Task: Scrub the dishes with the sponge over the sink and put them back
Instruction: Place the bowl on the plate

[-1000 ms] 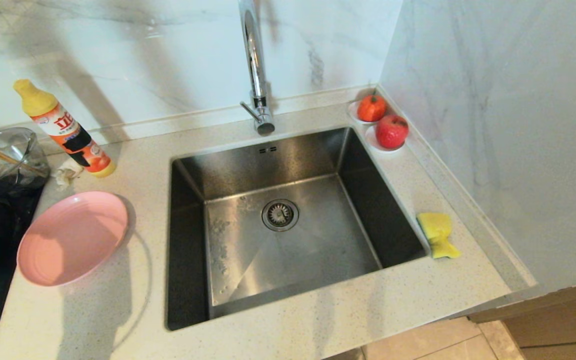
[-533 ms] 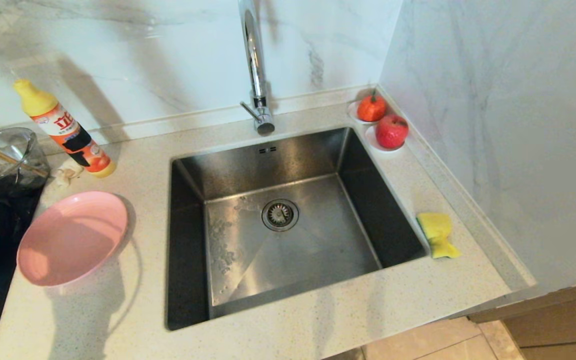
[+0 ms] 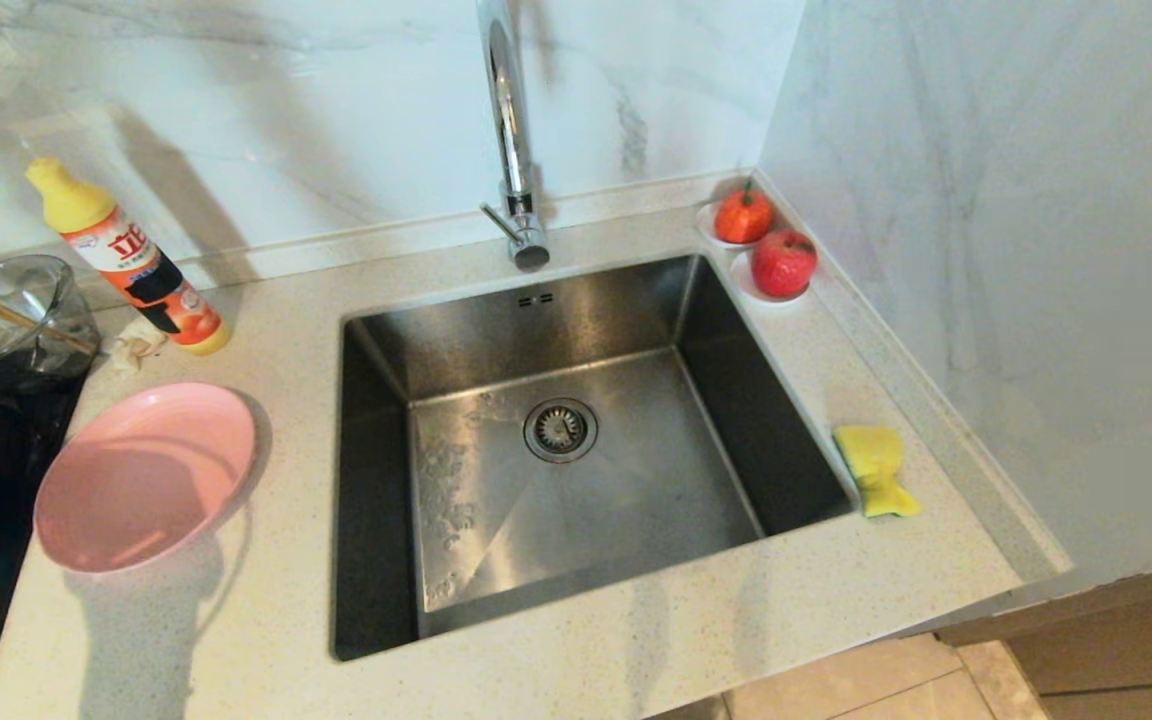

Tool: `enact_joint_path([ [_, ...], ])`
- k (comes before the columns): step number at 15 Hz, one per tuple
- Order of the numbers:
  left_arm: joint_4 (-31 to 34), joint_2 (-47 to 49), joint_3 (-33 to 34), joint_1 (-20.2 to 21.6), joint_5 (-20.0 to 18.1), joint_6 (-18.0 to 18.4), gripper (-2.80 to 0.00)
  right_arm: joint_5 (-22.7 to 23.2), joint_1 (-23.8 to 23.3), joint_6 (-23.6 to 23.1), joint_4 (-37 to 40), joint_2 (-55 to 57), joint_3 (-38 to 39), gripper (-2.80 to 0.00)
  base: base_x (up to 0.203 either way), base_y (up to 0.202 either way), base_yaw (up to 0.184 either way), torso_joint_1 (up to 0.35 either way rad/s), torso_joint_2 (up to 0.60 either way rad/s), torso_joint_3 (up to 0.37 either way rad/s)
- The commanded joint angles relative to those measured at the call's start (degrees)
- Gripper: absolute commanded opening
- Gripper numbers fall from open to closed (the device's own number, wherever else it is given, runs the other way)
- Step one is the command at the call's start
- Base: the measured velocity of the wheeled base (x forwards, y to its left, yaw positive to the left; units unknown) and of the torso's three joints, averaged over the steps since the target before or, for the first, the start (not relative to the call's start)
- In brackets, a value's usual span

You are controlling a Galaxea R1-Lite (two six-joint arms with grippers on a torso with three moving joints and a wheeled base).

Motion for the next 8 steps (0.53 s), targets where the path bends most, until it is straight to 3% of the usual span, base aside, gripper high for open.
enact_joint_path([
  [1, -0.4, 2.5, 0.2, 0.0, -1.1, 0.1, 0.00, 0.0, 0.0, 0.0, 0.0, 0.0, 0.1, -2.80, 0.000, 0.000, 0.000, 0.000, 0.00, 0.000],
  [5, -1.2, 3.1, -0.8, -0.1, -4.4, 0.2, 0.00, 0.0, 0.0, 0.0, 0.0, 0.0, 0.0, -2.80, 0.000, 0.000, 0.000, 0.000, 0.00, 0.000],
  [8, -5.4, 3.9, -0.5, -0.1, -5.5, 1.9, 0.00, 0.0, 0.0, 0.0, 0.0, 0.0, 0.0, -2.80, 0.000, 0.000, 0.000, 0.000, 0.00, 0.000],
])
